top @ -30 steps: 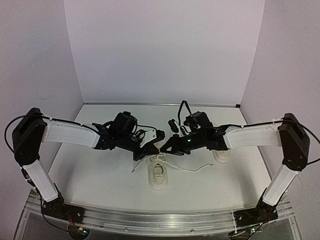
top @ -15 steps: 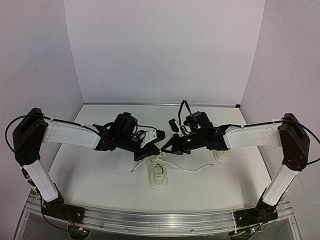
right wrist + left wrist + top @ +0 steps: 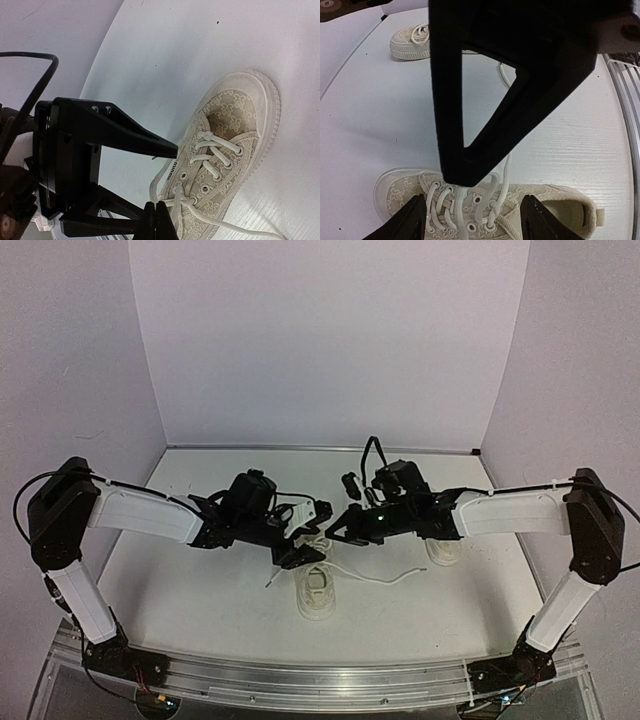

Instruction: Tie the shoes

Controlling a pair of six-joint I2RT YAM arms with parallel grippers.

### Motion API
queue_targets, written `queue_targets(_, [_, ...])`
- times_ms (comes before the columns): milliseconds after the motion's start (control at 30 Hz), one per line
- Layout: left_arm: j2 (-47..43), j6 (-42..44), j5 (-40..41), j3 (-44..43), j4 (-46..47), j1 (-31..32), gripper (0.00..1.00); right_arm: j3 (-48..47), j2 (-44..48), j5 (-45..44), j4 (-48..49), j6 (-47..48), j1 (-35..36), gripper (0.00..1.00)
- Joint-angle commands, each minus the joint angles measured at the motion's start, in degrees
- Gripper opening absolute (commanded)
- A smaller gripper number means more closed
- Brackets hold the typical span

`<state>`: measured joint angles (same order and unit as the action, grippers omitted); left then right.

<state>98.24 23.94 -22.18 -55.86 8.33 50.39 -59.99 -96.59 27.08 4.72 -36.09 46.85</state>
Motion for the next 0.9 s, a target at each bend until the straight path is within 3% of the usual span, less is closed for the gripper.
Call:
queue_targets(0, [1.8,-0.7,2.8,-0.7,4.8,1.8,0.62,0.3,2.6,-2.1,1.6,-0.6,0.0,0.0])
queue_targets(267, [3.1,-0.1,6.7,-1.2,5.0,2.5,0.35,1.0,4.0,-3.8,1.1,-1.7,0.1,0.0])
queue_targets(400, [3.2,0.3,7.4,-0.7,5.6,2.6,0.07,1.3,4.4,-4.6,0.2,-1.7,0.0,0.0])
queue_targets(533, [3.1,1.3,5.4,-0.4,4.8,2.6,0.0,1.7,4.8,-3.9,-0.9,-0.5,0.0,0.0])
queue_targets(600, [3.4,1.5,5.5,-0.9,4.1,2.6,0.0,1.3,4.7,-3.2,-2.2,0.1,-0.1,0.12])
queue_targets(700, [3.5,1.9,5.9,-1.0,4.2,2.6,0.0,1.3,4.7,-2.8,-3.4,0.1,0.0,0.44])
queue_targets(867, [3.7,2.6,6.9,-1.4,4.2,3.0,0.0,1.2,3.9,-2.4,-3.4,-1.8,-0.1,0.48])
